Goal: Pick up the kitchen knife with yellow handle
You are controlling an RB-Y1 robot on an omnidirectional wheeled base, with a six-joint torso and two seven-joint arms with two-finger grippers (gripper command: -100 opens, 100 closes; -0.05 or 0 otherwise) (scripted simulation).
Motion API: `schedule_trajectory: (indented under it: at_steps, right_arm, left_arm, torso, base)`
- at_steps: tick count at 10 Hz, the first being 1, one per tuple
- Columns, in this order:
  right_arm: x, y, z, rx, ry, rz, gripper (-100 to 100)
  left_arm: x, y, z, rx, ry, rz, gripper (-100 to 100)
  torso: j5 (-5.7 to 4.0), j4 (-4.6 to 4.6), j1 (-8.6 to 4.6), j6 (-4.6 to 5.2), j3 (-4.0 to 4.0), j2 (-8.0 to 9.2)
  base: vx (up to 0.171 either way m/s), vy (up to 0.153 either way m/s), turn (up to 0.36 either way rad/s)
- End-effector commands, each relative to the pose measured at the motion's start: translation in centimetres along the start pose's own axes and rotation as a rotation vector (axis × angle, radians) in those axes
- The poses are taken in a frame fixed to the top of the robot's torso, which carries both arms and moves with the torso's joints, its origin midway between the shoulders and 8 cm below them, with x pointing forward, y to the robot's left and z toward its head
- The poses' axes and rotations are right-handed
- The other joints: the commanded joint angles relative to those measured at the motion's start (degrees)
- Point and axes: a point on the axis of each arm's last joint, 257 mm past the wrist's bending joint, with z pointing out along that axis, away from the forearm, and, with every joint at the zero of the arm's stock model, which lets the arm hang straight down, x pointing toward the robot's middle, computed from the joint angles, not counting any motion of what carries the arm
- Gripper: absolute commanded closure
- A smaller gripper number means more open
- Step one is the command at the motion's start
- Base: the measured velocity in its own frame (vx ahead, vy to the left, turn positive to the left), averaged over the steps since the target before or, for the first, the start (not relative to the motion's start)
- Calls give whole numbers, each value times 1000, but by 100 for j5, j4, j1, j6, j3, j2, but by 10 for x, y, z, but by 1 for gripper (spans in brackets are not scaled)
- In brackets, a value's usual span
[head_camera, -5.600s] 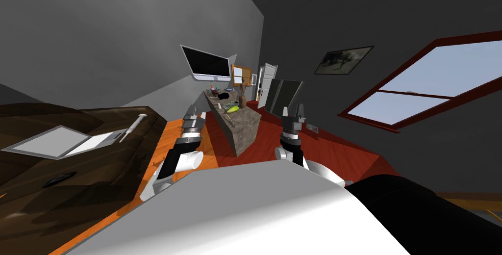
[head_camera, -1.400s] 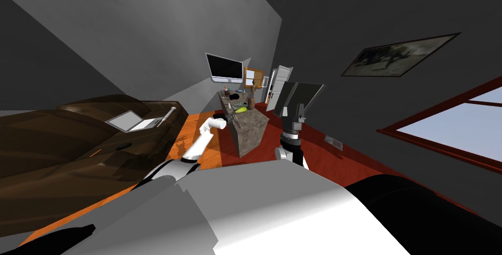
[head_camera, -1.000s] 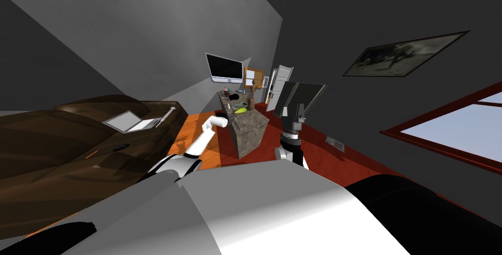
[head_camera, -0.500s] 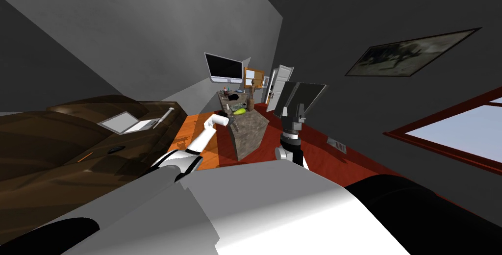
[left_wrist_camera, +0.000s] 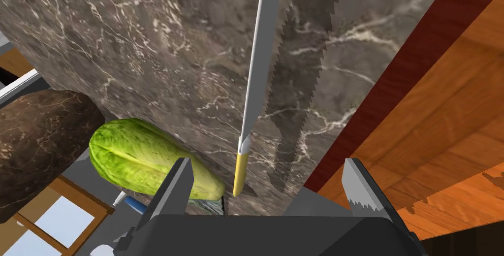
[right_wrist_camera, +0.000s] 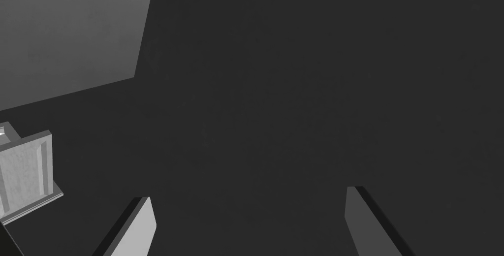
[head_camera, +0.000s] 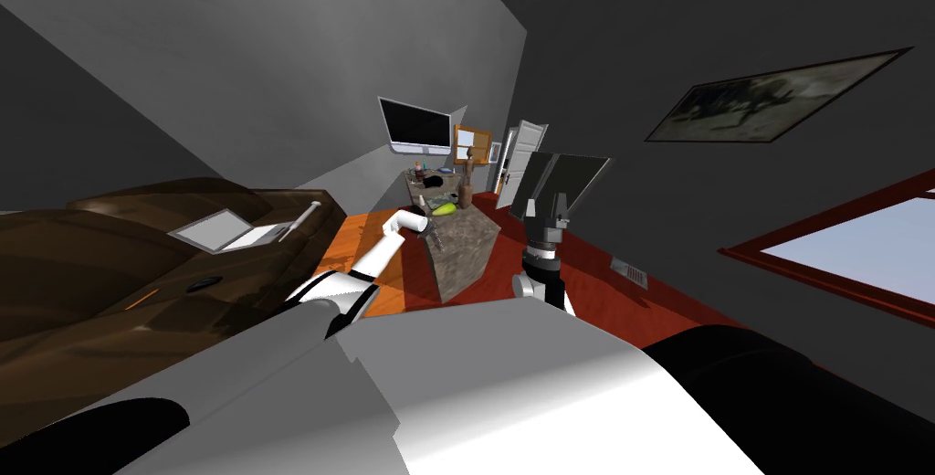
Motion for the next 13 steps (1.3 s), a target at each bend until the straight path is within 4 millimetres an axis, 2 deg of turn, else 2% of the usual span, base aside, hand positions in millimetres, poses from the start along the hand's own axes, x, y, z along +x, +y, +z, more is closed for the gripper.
schedule_trajectory:
  at_steps: [1, 7, 9, 10, 11, 12, 13]
  right_arm:
    - [0, 0, 0, 0, 0, 0, 0]
    - [0, 0, 0, 0, 0, 0, 0]
    - [0, 0, 0, 0, 0, 0, 0]
    - [0, 0, 0, 0, 0, 0, 0]
    - [0, 0, 0, 0, 0, 0, 0]
    - [0, 0, 0, 0, 0, 0, 0]
    - [0, 0, 0, 0, 0, 0, 0]
  left_arm:
    - [3, 7, 0, -35, 15, 13, -100]
    - [9, 47, -1, -222, 90, 95, -100]
    - [11, 55, -2, -256, 105, 109, -100]
    - [10, 51, -1, -245, 100, 104, -100]
    - [10, 52, -1, -248, 102, 105, 0]
    - [10, 56, 6, -250, 100, 99, -100]
    - [9, 59, 10, -251, 99, 96, -100]
  torso:
    - [0, 0, 0, 0, 0, 0]
    - [-1, -1, -3, 0, -2, -4]
    - [-1, -2, -3, -2, -2, 0]
    - [1, 2, 6, -2, 8, 17]
    - [3, 4, 13, -2, 13, 24]
    - [3, 5, 16, -2, 15, 28]
    - [4, 5, 19, -1, 16, 29]
  base:
    - [55, -40, -1]
    - [82, -46, -11]
    - [37, -35, 47]
    - [2, -6, 16]
    - [0, 0, 0]
    - [-4, 7, -25]
    - [-7, 14, -41]
